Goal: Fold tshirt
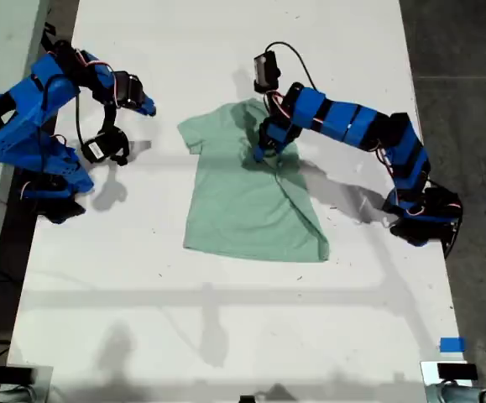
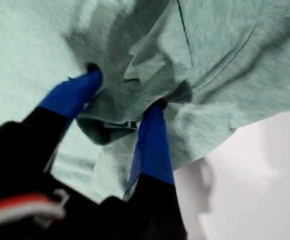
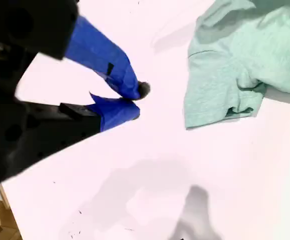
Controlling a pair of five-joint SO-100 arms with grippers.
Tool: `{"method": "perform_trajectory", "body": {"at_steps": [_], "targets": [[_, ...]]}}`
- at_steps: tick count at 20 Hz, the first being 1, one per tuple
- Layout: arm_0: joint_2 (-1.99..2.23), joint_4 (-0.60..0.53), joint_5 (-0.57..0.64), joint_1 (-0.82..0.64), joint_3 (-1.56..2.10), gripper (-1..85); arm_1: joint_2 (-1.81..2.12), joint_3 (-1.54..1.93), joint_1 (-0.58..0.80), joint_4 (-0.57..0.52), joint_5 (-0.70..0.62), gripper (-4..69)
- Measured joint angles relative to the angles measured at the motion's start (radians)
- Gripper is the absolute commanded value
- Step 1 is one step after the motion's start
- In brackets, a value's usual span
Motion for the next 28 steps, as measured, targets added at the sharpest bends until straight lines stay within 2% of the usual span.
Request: {"method": "perform_trajectory", "body": {"at_steps": [4,8,13,19,28], "targets": [[0.000,-0.003,-0.012,-0.002,0.000,17.5,0.037,-0.003,0.002,0.018,-0.006,26.5],[0.000,-0.002,-0.021,-0.002,-0.002,21.7,0.282,0.023,0.035,0.138,-0.043,24.5],[-0.095,0.071,-0.021,0.000,-0.144,23.1,0.624,0.175,0.089,0.282,-0.083,21.0],[-0.334,0.091,0.002,-0.002,-0.324,25.6,0.871,0.426,0.091,0.284,-0.083,18.3],[-0.824,-0.071,0.020,-0.028,-0.428,28.0,1.060,0.604,0.084,0.284,-0.083,16.1]]}}
